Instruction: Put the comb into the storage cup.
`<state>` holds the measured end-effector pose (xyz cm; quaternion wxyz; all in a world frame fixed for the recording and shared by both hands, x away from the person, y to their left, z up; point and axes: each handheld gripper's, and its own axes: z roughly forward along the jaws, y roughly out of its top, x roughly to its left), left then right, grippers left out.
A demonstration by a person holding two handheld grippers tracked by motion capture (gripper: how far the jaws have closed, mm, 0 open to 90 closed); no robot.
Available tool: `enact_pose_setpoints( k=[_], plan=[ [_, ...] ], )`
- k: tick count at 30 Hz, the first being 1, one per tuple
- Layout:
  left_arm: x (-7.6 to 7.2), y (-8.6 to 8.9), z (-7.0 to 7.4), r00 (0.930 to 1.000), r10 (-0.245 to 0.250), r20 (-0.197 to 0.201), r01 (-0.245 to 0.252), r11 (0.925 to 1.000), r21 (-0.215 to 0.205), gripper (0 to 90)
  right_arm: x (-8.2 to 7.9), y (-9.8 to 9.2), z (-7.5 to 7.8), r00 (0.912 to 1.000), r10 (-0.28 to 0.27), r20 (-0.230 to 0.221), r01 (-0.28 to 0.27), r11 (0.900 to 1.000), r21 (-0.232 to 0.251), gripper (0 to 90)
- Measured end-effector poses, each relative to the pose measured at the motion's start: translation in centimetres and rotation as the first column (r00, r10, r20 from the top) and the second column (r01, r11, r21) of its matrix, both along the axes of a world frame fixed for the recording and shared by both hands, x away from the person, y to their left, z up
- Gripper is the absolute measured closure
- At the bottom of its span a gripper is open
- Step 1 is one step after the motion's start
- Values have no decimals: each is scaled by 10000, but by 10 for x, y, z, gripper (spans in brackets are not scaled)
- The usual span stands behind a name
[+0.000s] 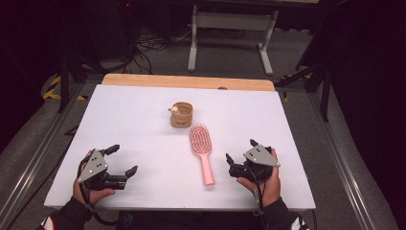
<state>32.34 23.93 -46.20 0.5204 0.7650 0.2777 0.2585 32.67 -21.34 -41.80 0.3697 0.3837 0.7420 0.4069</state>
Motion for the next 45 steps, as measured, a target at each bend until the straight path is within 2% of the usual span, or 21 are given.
enact_pose_setpoints(
  k=[2,3,7,9,11,12,14,18,20,23,27,30,31,32,36,38,39,40,41,43,45],
  plan=[
    [0,0,0,10000,8,12,-8,10000,17,64,1,2,0,10000,8,-83,-8,10000,13,84],
    [0,-1,-1,10000,-39,7,39,10000,84,64,3,10,0,9991,110,-407,-106,9999,105,74],
    [-1,-2,-1,10000,-50,-34,51,9999,150,63,7,20,0,9972,25,-751,-26,10000,-8,73],
    [-1,-2,-1,10000,-82,-57,82,9999,101,64,11,31,0,9908,-142,-1349,131,9999,-88,72],
    [-1,-2,-1,9999,-94,-84,95,9999,107,64,12,34,0,9885,-219,-1499,210,9998,-71,77],
    [0,-2,-2,9998,-138,-111,139,9998,108,64,16,44,-2,9770,-197,-2123,201,9998,-1,114],
    [0,-3,-2,9997,-190,-150,191,9998,101,64,17,48,-2,9728,-242,-2302,219,9997,-124,126],
    [-2,-2,-1,9995,-306,-92,306,9995,70,65,26,70,-7,9497,-243,-3123,44,9979,-645,128],
    [-2,0,0,9995,-301,-82,301,9995,0,66,28,76,-7,9461,-207,-3232,-31,9973,-729,131],
    [-2,1,0,9995,-294,-108,293,9995,-103,68,30,82,-8,9462,-295,-3222,16,9963,-864,138],
    [-1,1,-1,9996,-223,-178,222,9997,-70,73,34,87,-12,9367,-488,-3467,161,9952,-967,134],
    [-1,0,-1,9996,-133,-237,133,9999,28,77,37,90,-18,9248,-658,-3747,304,9945,-998,138],
    [-1,0,-1,9996,-133,-237,133,9999,28,79,37,90,-18,9248,-658,-3747,304,9945,-998,138],
    [0,-1,-1,9997,-96,-240,99,9999,94,82,39,91,-22,9168,-1017,-3862,612,9914,-1157,143],
    [-1,-4,-1,9997,-165,-181,172,9991,395,92,44,91,-30,8890,-1330,-4381,956,9897,-1067,161],
    [-2,-5,-1,9996,-252,-138,258,9987,434,93,48,91,-33,8772,-1313,-4618,968,9905,-977,172],
    [-2,-5,-1,9996,-252,-138,258,9987,434,96,48,91,-33,8772,-1313,-4618,968,9905,-977,172],
    [-3,-5,-1,9995,-273,-140,280,9986,456,96,50,91,-34,8689,-1289,-4780,961,9911,-926,189],
    [-3,-5,-1,9991,-363,-198,372,9983,457,96,53,92,-36,8551,-1261,-5029,925,9915,-914,239],
    [-2,-5,-1,9979,-505,-395,515,9984,245,108,53,93,-37,8433,-1241,-5230,1009,9922,-729,271],
    [-1,-5,-1,9966,-617,-550,626,9979,139,110,53,95,-35,8378,-1241,-5317,989,9922,-756,342]
  ],
)
